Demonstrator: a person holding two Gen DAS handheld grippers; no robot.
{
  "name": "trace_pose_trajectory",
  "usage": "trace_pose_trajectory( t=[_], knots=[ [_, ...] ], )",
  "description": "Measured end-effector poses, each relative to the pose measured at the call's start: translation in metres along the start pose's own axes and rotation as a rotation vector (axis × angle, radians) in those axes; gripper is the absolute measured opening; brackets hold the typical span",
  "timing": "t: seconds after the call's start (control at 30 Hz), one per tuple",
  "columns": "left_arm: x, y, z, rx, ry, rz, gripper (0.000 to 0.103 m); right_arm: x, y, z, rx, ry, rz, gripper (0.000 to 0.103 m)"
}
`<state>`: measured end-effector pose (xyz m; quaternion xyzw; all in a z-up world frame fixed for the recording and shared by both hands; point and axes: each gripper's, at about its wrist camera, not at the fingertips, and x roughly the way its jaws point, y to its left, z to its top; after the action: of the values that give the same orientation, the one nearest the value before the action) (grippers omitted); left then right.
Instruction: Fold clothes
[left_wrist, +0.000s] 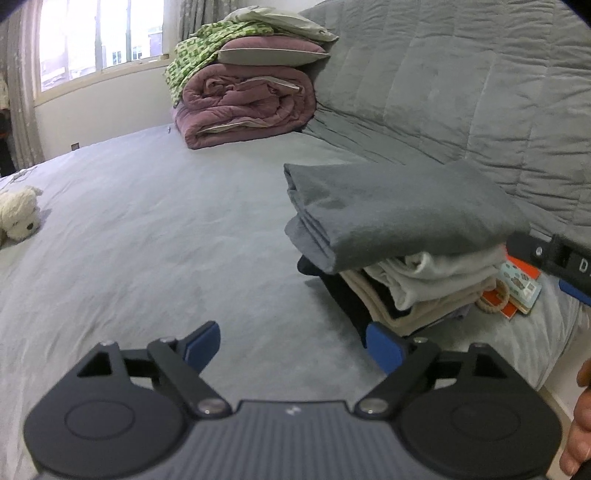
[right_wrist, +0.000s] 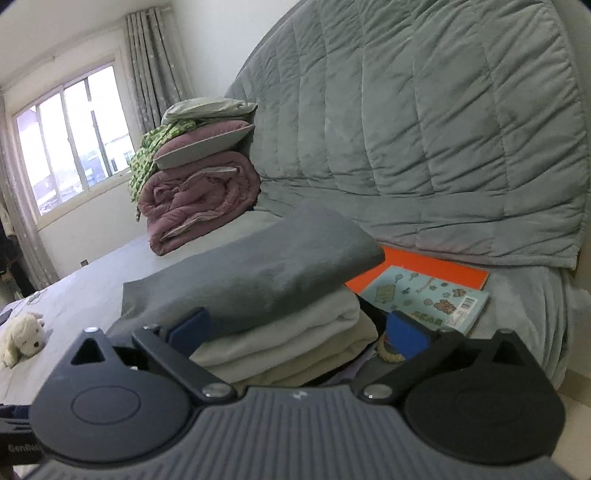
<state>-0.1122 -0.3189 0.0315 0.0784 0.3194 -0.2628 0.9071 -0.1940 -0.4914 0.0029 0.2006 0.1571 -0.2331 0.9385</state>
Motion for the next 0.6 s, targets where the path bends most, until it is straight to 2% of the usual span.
trace_pose_trajectory(
  t=[0.6],
  knots=[
    [-0.001, -0.02, -0.005, 0.081, -0.015, 0.077, 0.101, 0.002, 0.006, -0.007, -0.079, 0.015, -0.064, 0.103]
  ],
)
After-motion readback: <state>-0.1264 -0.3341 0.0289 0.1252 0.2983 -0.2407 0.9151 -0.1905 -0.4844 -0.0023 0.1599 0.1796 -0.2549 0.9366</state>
